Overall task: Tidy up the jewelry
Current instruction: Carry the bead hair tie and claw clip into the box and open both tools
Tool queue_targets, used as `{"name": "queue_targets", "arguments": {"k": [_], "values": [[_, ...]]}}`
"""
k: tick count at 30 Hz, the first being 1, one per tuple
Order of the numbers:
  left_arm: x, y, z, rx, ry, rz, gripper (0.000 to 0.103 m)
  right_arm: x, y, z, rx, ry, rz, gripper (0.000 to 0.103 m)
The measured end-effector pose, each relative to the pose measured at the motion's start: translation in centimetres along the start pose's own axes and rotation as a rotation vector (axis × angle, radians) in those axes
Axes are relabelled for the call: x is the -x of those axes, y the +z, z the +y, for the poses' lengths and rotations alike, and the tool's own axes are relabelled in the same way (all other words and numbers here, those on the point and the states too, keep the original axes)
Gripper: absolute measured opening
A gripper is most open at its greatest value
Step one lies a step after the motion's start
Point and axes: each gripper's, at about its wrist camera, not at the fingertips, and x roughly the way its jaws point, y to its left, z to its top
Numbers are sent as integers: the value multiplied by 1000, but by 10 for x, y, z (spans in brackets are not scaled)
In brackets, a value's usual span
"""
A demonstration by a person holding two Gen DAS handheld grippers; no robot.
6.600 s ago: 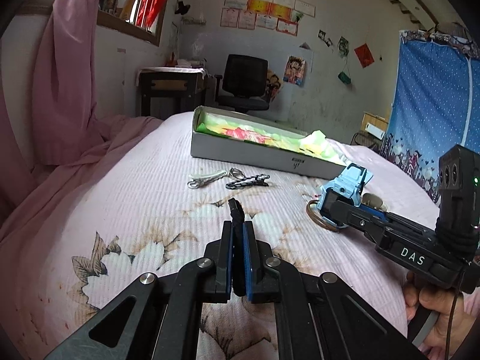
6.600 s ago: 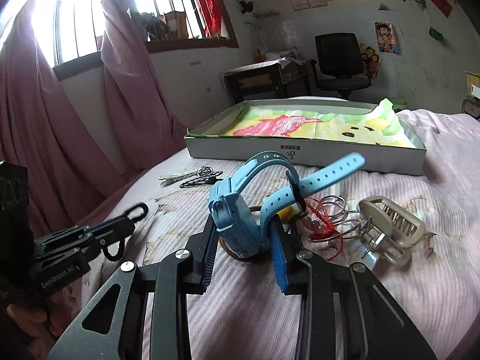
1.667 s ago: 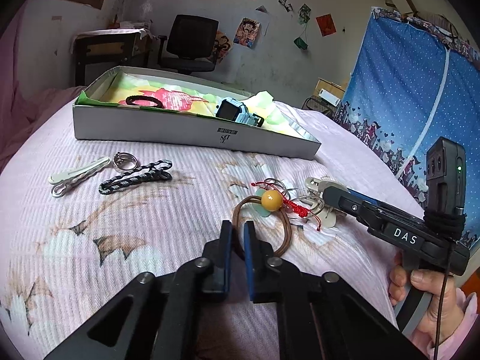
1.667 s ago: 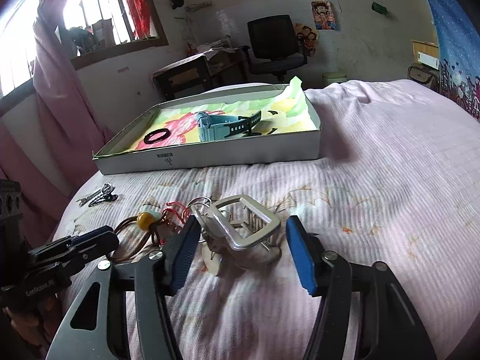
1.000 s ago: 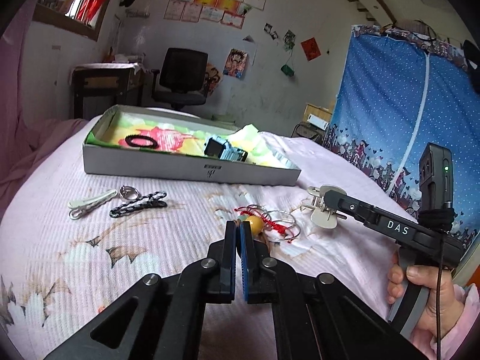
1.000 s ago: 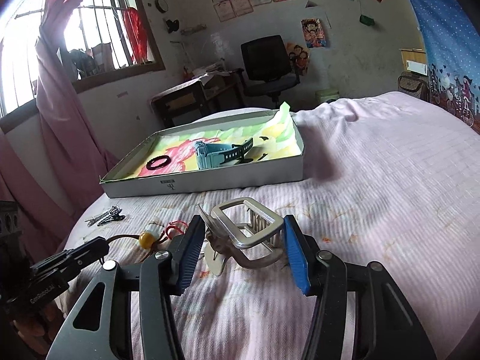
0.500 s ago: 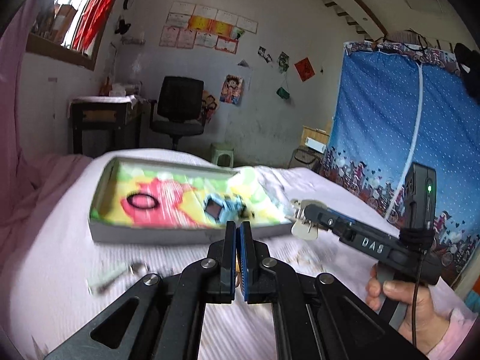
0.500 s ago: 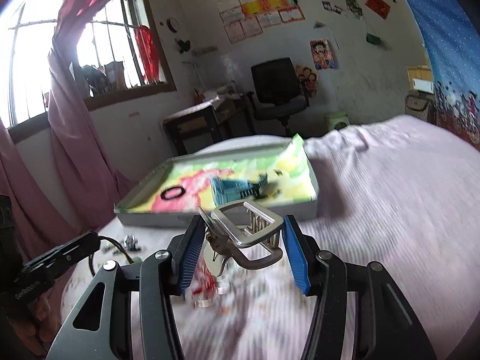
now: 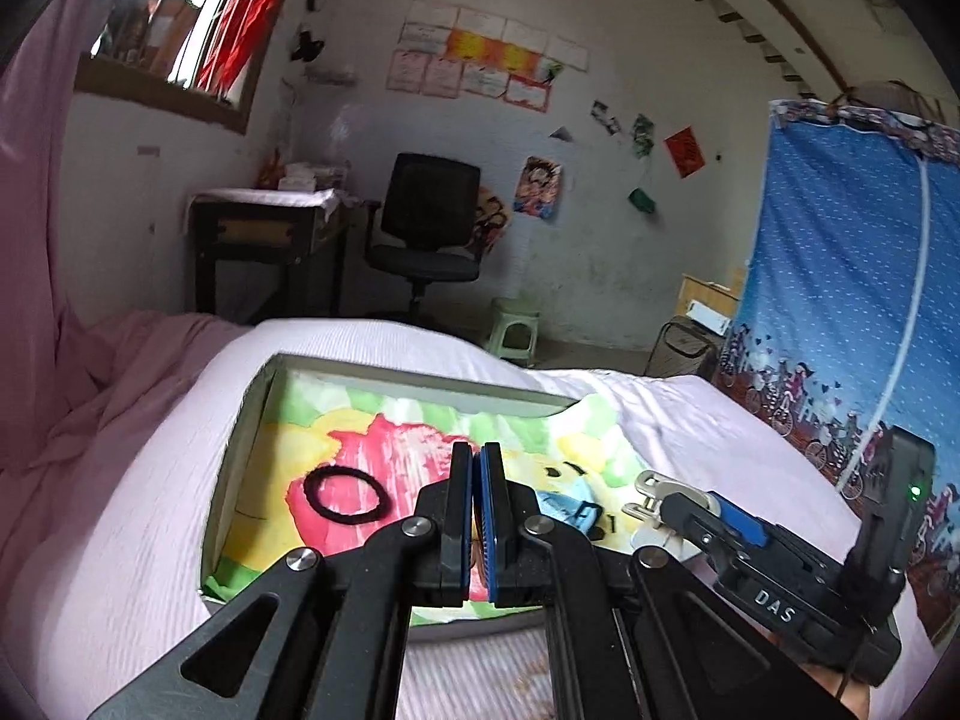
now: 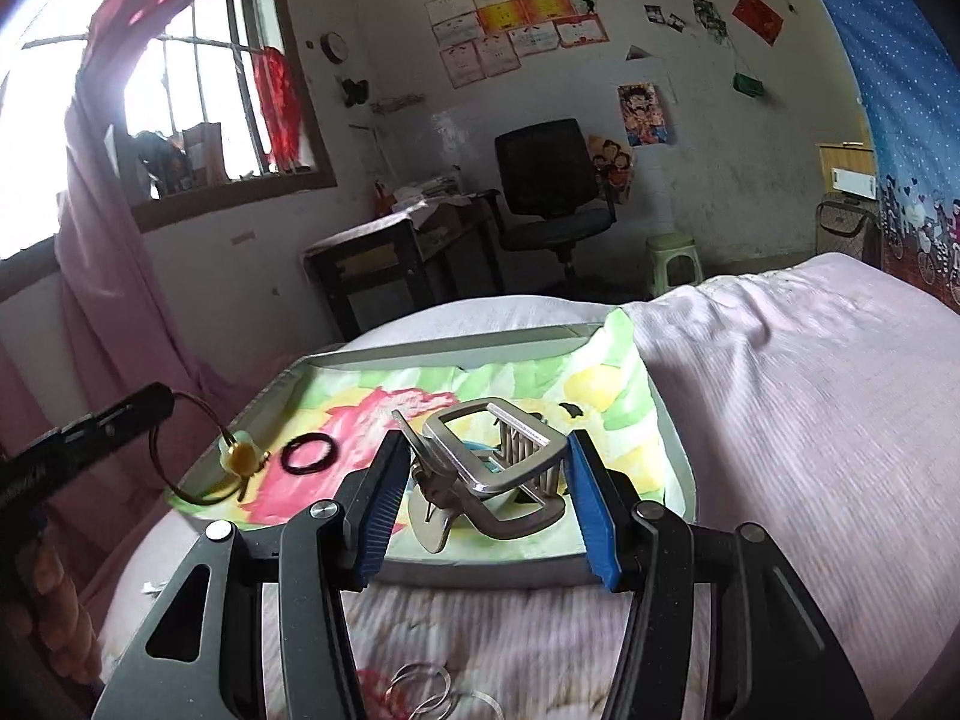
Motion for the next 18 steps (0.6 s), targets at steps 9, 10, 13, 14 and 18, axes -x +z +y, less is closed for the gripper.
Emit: {"name": "queue_targets", "arguments": {"k": [9, 10, 13, 14, 18], "values": [[-33, -18, 10, 51, 54, 153, 3, -30, -7, -4, -22, -13, 85, 48], [-35, -20, 11, 54, 56, 163, 3, -33, -9, -5, -27, -13, 97, 48], [-39, -23, 14, 63, 54, 196, 3, -41, -13, -8, -37, -14, 127, 48], [-40, -24, 14, 65, 54, 209, 3, -43, -14, -9, -39, -13, 135, 48], [-42, -29, 14, 65, 60, 228, 3, -46, -16, -11, -47, -10, 147, 48]]}}
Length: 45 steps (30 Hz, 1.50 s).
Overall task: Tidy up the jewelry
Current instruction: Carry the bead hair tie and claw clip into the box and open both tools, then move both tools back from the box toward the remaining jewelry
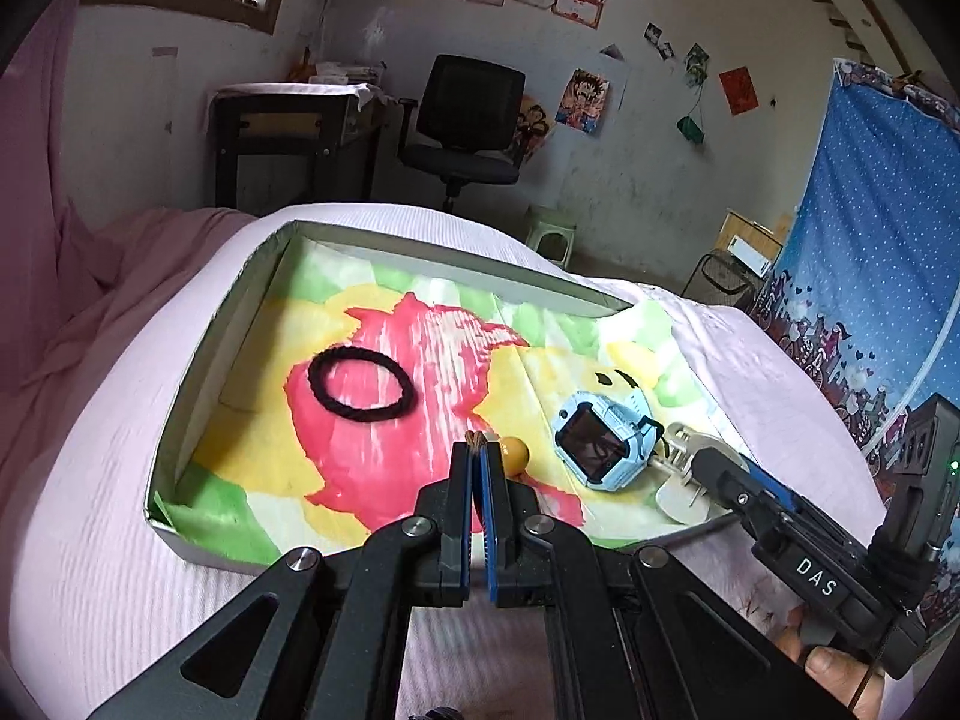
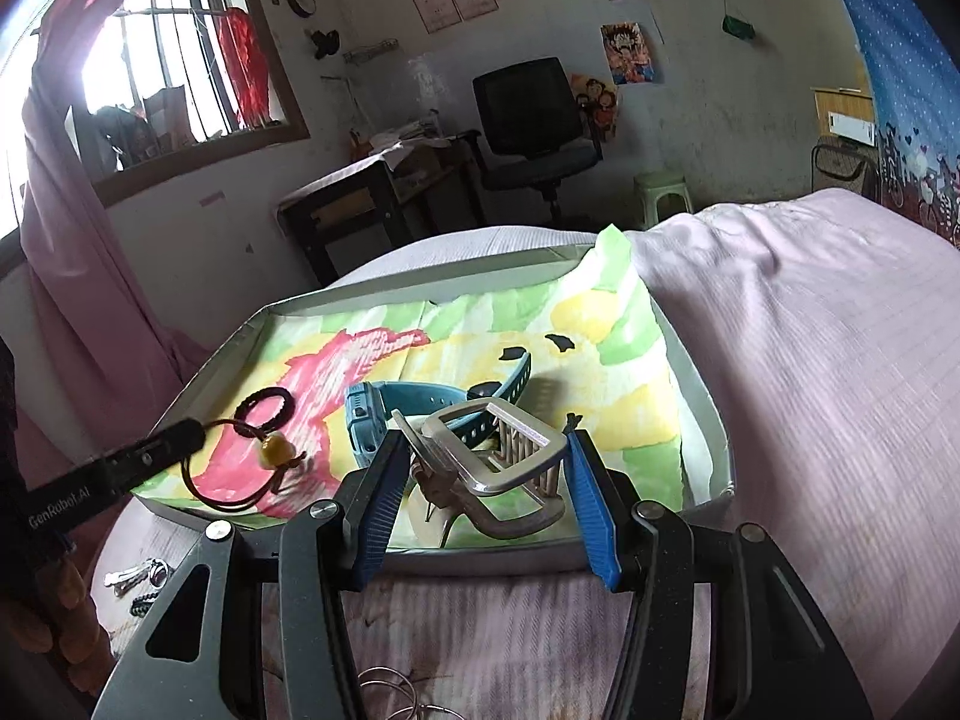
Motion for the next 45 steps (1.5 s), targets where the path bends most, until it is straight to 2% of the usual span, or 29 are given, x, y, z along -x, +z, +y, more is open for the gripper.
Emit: {"name": "queue_targets", "arguments": {"k": [7, 8, 10, 12, 14, 17, 21, 23, 27, 29, 35, 45], "values": [[12, -2, -4, -16, -3, -13, 6, 5, 0, 0, 0, 11, -5, 50], [15, -3, -4, -21, -5, -21, 10, 8, 0, 0, 2, 11, -9, 52], [24, -5, -6, -28, -13, -46, 27, 14, -1, 1, 10, 12, -27, 57], [35, -7, -6, -17, -24, -88, 57, 25, -1, 4, 29, 9, -56, 60], [48, -11, -7, -12, -33, -138, 60, 35, -1, 6, 41, 9, -82, 65], [61, -14, -10, -28, -35, -162, 62, 53, -4, 7, 52, 15, -123, 70], [81, -22, -14, -50, -15, -210, 81, 76, -6, 6, 66, 19, -174, 76], [92, -27, -15, -58, -5, -238, 86, 88, -9, 6, 79, 16, -196, 88], [112, -41, -14, -80, 15, -277, 98, 111, -14, 8, 109, 27, -236, 94], [121, -48, -14, -90, 27, -293, 101, 123, -18, 10, 124, 28, -257, 102], [139, -68, -11, -101, 45, -317, 102, 156, -33, 13, 156, 33, -301, 102], [152, -97, -2, -133, 83, -301, 102, 187, -60, 22, 229, 10, -311, 102]]}}
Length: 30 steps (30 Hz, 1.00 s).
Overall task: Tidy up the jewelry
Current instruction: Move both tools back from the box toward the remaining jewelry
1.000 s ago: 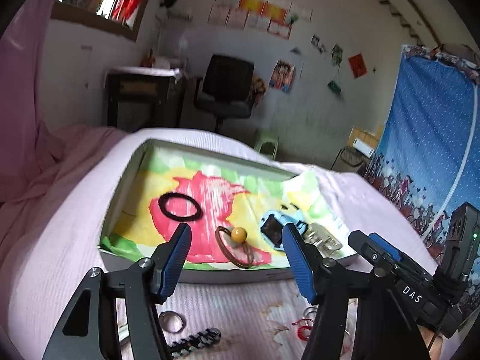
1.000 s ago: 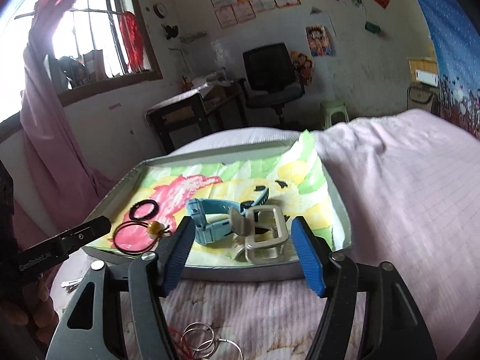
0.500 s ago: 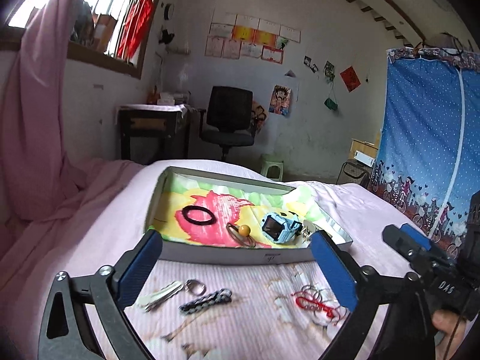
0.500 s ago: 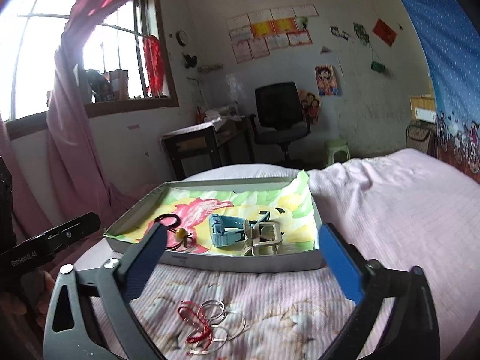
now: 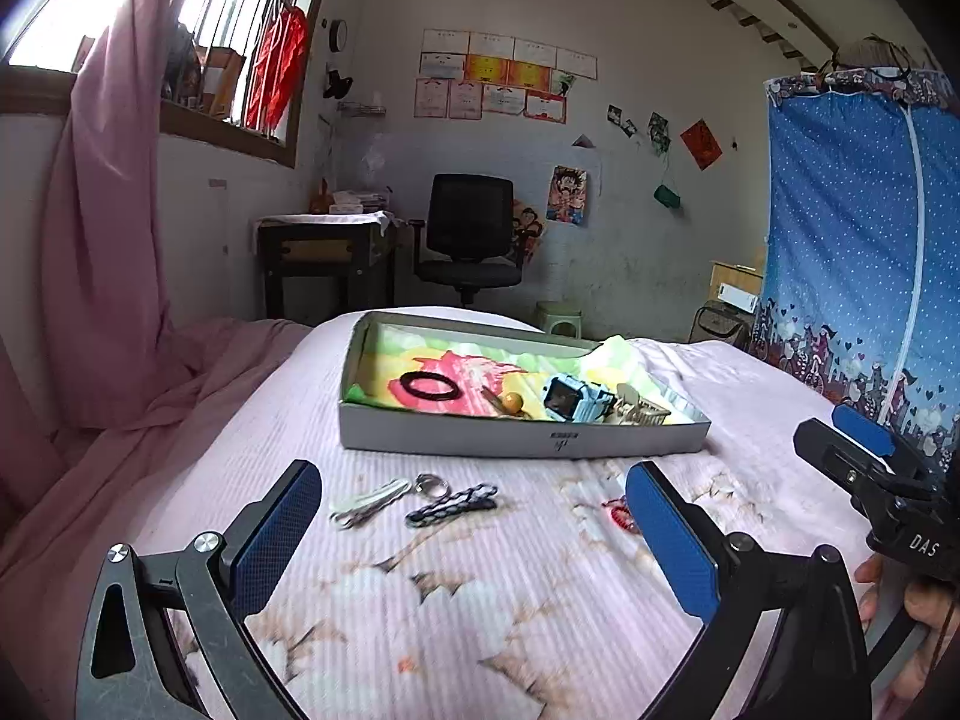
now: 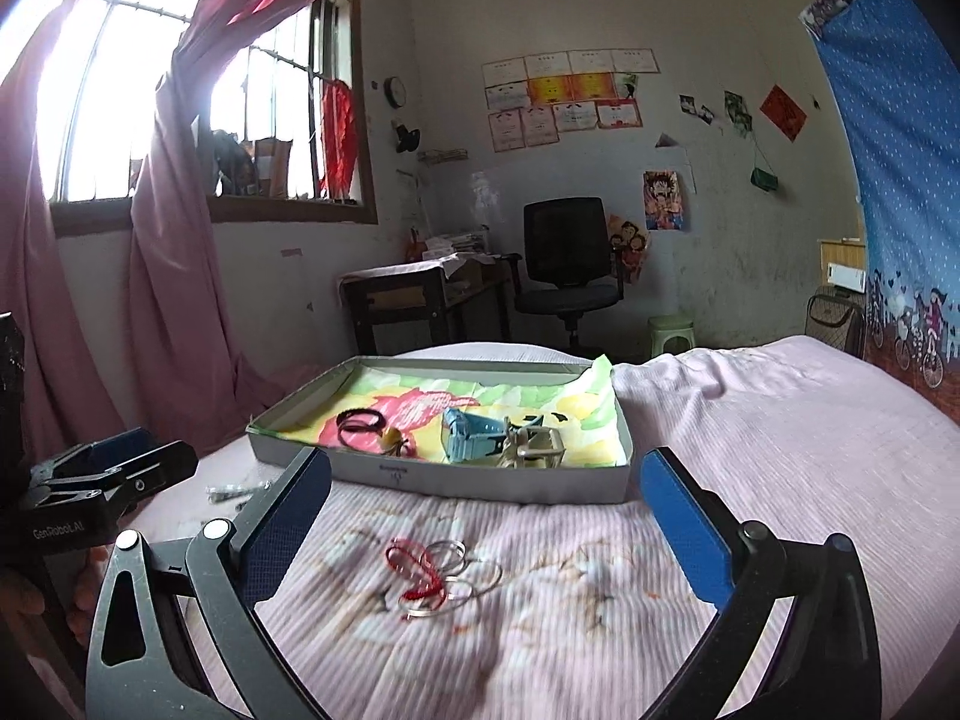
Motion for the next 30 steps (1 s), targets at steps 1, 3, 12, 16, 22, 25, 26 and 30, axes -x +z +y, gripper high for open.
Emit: {"name": "queue_targets", "arguments": {"k": [1, 3, 12, 16, 22, 25, 26, 30], "values": [[1, -1, 2, 2, 2, 1, 102, 1, 0, 2, 11, 0, 2, 102], [4, -4, 4, 5, 1, 4, 102, 5, -2, 4, 30, 2, 10, 102], [4, -20, 20, 32, 28, 37, 102, -6, -13, 7, 45, 31, 104, 102], [0, -26, 26, 41, 47, 61, 102, -15, -18, 9, 46, 38, 159, 102], [-8, -32, 31, 43, 69, 102, 102, -28, -27, 8, 23, 51, 226, 102], [-12, -33, 32, 51, 66, 109, 102, -32, -30, 9, 19, 55, 243, 102], [-13, -33, 32, 50, 66, 110, 102, -33, -31, 9, 18, 55, 247, 102], [-18, -34, 31, 36, 60, 131, 102, -39, -35, 9, 10, 56, 271, 102]]}}
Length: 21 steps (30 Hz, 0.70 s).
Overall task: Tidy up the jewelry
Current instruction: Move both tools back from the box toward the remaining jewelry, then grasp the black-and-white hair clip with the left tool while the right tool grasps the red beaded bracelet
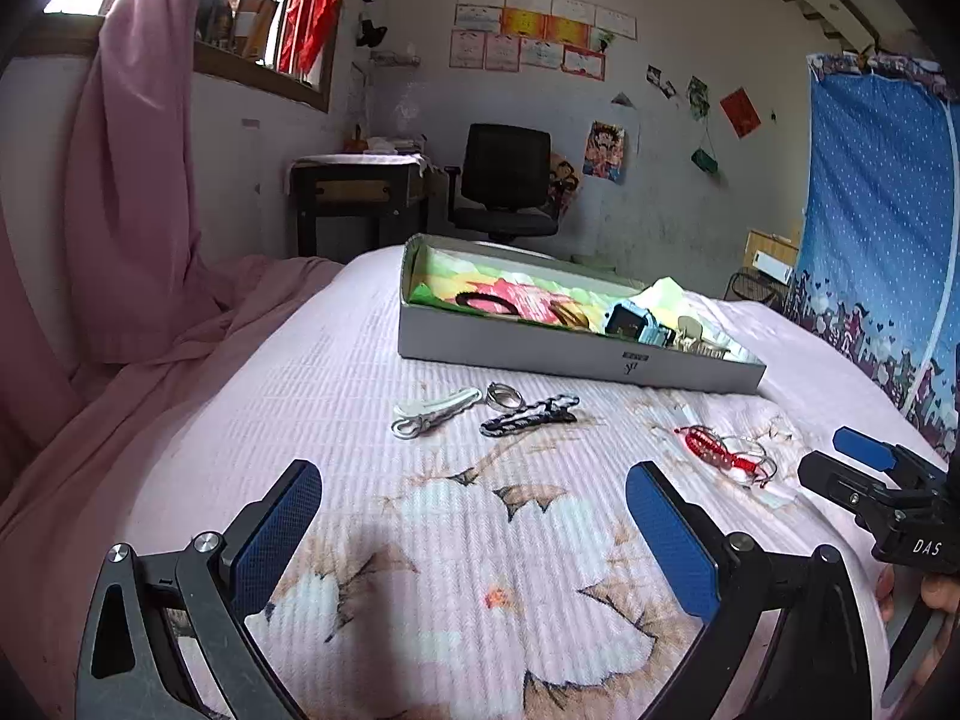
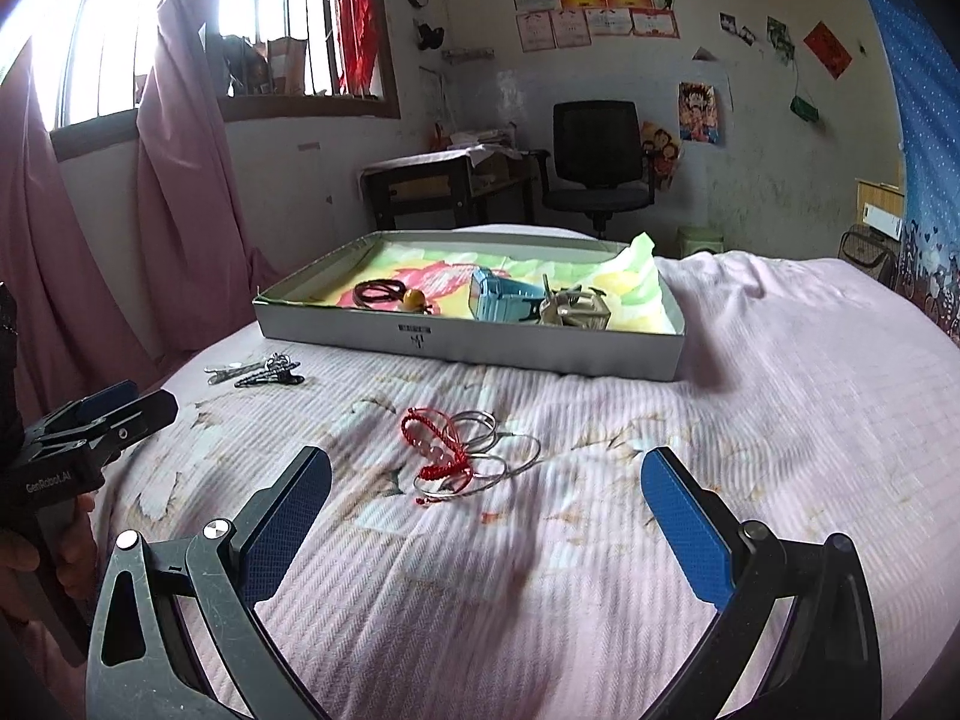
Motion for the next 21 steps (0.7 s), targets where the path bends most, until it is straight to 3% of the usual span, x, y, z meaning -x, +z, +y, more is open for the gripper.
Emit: {"name": "queue_targets", "arguments": {"k": [6, 14, 18, 21], "values": [[-9, 1, 3, 18, -27, 37, 102, -10, -3, -2, -18, 4, 45, 102], [-16, 8, 4, 32, -77, 29, 101, -22, -4, -4, -42, 44, 92, 101], [-26, 13, 2, 32, -115, 41, 90, -24, -3, -4, -43, 53, 96, 100], [-35, 17, 0, 31, -139, 62, 83, -28, 0, -1, -32, 53, 102, 89]]}}
